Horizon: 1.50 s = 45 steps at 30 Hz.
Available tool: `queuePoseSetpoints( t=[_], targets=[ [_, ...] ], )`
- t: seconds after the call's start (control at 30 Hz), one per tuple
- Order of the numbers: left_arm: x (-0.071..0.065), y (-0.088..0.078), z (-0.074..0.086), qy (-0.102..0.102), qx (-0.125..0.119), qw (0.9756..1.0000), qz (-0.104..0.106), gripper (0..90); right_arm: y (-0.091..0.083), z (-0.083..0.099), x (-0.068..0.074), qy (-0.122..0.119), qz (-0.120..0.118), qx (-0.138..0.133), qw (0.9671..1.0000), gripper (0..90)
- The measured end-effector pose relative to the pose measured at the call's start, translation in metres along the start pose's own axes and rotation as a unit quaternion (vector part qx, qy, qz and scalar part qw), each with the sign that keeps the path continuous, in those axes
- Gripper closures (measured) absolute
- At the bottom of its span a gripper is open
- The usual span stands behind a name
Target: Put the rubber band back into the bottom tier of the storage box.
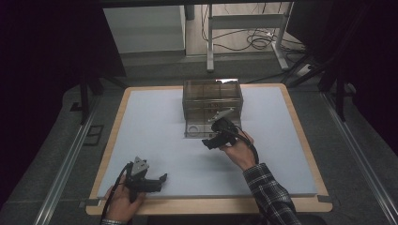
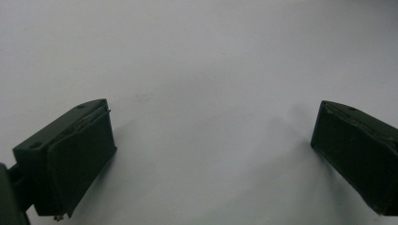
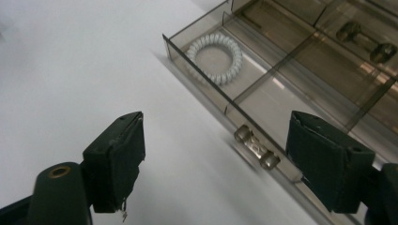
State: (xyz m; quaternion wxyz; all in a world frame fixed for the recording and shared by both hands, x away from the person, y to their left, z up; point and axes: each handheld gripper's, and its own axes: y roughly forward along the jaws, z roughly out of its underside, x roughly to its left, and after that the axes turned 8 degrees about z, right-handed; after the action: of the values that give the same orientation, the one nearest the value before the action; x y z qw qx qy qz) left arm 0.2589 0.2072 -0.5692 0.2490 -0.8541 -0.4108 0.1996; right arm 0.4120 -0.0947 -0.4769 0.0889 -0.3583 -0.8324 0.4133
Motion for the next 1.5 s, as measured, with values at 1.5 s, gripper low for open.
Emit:
queuePoseSetpoints(
  t=[1.5],
  targets=[
    [0.0,0.0,0.0,0.0,0.0,1.0,0.0,0.0,-0.024,0.044,-0.022,0.006,0.01,0.017,0.9998,9.7]
  ],
)
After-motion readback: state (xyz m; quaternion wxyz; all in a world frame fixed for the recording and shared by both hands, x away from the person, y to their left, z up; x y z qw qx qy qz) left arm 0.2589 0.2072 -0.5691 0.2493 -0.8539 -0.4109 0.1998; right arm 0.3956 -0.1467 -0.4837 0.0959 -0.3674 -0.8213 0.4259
